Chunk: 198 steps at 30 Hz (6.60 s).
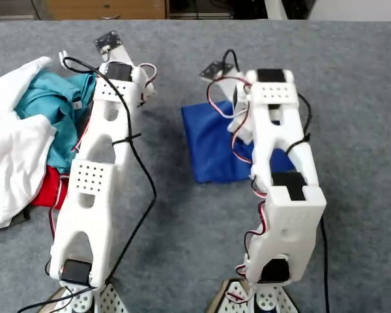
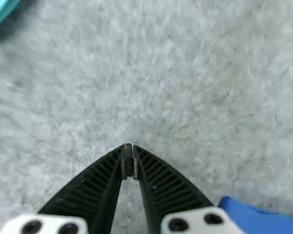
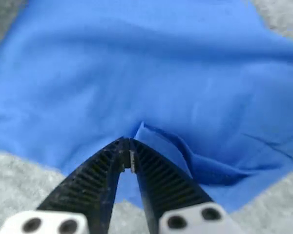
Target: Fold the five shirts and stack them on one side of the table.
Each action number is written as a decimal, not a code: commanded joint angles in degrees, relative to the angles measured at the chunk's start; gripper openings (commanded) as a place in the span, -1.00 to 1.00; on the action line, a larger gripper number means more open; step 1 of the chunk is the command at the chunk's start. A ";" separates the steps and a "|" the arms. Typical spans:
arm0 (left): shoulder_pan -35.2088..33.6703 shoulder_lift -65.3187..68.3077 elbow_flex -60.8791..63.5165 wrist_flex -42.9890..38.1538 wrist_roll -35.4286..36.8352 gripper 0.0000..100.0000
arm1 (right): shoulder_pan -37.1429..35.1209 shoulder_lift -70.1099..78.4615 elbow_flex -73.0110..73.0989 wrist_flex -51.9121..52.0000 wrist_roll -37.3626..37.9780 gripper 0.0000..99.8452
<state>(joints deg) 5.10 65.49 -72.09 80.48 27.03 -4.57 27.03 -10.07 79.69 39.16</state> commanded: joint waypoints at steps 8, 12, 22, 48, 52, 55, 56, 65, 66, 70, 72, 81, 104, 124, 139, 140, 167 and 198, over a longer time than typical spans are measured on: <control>0.79 0.66 -3.25 -1.32 0.26 -0.96 | 5.58 -3.03 4.62 -3.16 2.73 -0.99; 0.88 0.66 -3.25 -1.41 0.26 -0.96 | 8.57 -3.30 4.62 -0.70 4.57 -0.99; 1.14 0.66 -3.25 -1.41 0.18 -0.96 | 20.26 -3.38 4.44 2.73 9.58 -0.99; 14.51 1.10 -14.33 5.89 -0.09 -0.96 | 19.65 1.27 -13.32 7.12 -2.64 -0.99; 18.64 2.07 -19.25 6.42 -0.09 -0.96 | 20.88 5.58 -8.57 1.23 -2.64 -0.99; 19.52 4.97 -18.64 2.20 -0.09 -0.96 | 21.32 8.66 -7.69 -1.05 -2.64 -0.99; 19.52 6.46 -18.64 0.79 -0.09 -0.96 | 21.58 9.54 -7.69 -1.23 -2.64 -0.99; 16.79 13.93 -23.82 -3.78 0.35 -0.96 | 23.16 12.00 -7.87 -2.20 -2.55 -0.99; 17.05 13.93 -23.82 -3.52 0.26 -0.96 | 23.16 12.00 -8.22 -2.11 -2.46 -0.99; 17.23 13.41 -23.91 -3.52 0.26 -0.96 | 22.81 12.00 -14.55 3.78 -2.81 -0.99; 16.62 11.30 -23.91 -2.99 0.09 -0.96 | 22.81 12.00 -21.93 8.97 -4.31 -0.99; 12.57 3.65 -23.74 4.04 -0.09 -0.96 | 14.55 15.34 -50.15 12.31 -7.12 -0.99; 13.54 14.46 -23.82 -2.90 0.26 -0.96 | 11.56 36.18 -54.37 -7.03 -7.21 -0.99; 7.74 -2.68 -23.82 11.43 -9.67 -0.96 | 12.18 30.37 -82.24 22.68 -7.12 -0.99; 6.15 -19.65 -20.22 20.66 -17.32 -0.96 | 13.32 -1.19 -46.11 22.59 -12.48 -0.99; 6.15 -21.41 -17.93 20.66 -17.32 -0.96 | 13.41 -3.30 -43.12 22.51 -12.40 -0.99; -8.79 -78.02 48.70 20.22 -37.80 -0.96 | 21.67 -46.81 3.21 22.33 -12.31 -0.99; -23.47 -90.42 71.82 18.90 -40.26 -0.96 | 14.73 -57.10 26.42 3.08 -22.77 -0.99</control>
<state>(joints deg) -17.93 -23.82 -0.26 100.00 -13.23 12.13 -28.79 16.22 84.35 17.36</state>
